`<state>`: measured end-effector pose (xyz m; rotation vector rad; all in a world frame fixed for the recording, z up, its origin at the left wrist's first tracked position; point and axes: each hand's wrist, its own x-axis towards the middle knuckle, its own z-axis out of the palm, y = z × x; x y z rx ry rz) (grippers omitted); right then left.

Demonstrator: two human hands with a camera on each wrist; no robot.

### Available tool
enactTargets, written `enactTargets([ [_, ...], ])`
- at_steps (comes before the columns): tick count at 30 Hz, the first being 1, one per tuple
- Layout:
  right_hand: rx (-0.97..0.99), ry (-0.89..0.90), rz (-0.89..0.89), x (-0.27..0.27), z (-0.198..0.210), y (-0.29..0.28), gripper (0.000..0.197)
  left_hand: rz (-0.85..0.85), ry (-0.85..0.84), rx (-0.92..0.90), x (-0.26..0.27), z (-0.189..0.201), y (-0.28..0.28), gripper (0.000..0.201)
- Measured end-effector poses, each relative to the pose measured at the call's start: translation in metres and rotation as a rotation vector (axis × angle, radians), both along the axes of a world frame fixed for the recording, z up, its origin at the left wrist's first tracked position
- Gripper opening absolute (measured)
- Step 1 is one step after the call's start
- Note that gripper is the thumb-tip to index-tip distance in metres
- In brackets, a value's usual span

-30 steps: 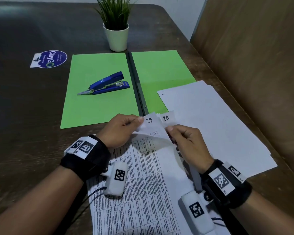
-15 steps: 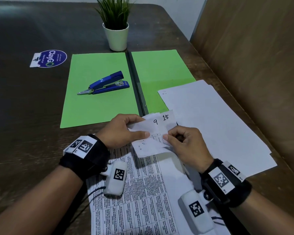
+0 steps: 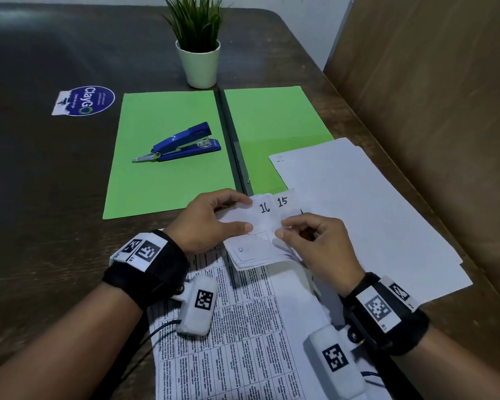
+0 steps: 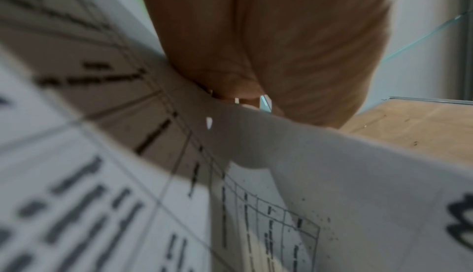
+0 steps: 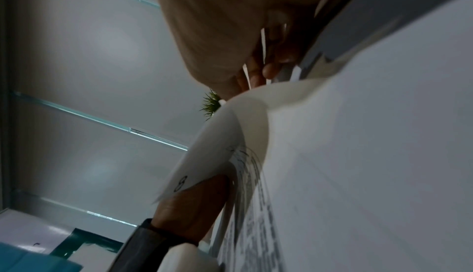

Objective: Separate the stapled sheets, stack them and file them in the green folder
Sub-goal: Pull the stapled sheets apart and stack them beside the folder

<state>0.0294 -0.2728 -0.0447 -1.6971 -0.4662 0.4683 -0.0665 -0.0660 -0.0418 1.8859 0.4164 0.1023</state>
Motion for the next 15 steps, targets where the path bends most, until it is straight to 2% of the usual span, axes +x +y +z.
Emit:
enactTargets([
  [3, -0.045, -0.064, 0.044, 0.0015, -0.0038, 0.0001, 0.017, -0.009, -0.002, -0.005, -0.0006, 0.0022, 0.0005, 0.042],
  [9, -0.093, -0.142, 0.083, 0.0058, -0.0104, -0.0023, 0.02, 0.016, 0.009, -0.033, 0.0006, 0.0026, -0.0001, 0.046],
  [12, -0.084, -0.146, 0.082, 0.0043, -0.0077, -0.0017, 0.02, 0.022, 0.025, -0.055, 0.0018, 0.0018, -0.0003, 0.039],
  [15, -0.014, -0.099, 0.069, 0.0017, -0.0007, 0.0004, 0.021, 0.02, 0.014, -0.094, 0.0005, 0.0047, -0.0041, 0.024],
])
